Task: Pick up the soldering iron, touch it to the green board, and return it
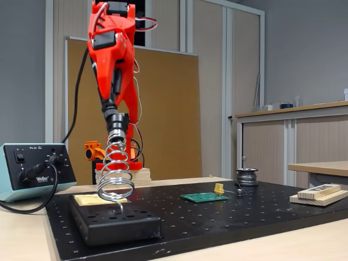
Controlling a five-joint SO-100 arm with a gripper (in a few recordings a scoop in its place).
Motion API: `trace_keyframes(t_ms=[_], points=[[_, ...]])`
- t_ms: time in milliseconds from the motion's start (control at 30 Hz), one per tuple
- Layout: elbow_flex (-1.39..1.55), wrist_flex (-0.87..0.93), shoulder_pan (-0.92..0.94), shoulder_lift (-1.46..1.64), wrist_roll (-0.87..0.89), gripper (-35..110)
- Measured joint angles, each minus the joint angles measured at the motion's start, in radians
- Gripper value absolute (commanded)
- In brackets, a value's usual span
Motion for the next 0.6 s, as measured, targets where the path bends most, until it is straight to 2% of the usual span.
trace_keyframes(t_ms=[167,367,433,567,600], points=[[0.247,-0.054,0.000,0.132,-0.014,5],[0.333,-0.101,-0.014,0.173,-0.026,10],[0.339,-0.112,-0.032,0.149,-0.075,10],[0.337,-0.074,-0.057,0.144,-0.285,11],[0.337,-0.074,-0.061,0.141,-0.285,9]])
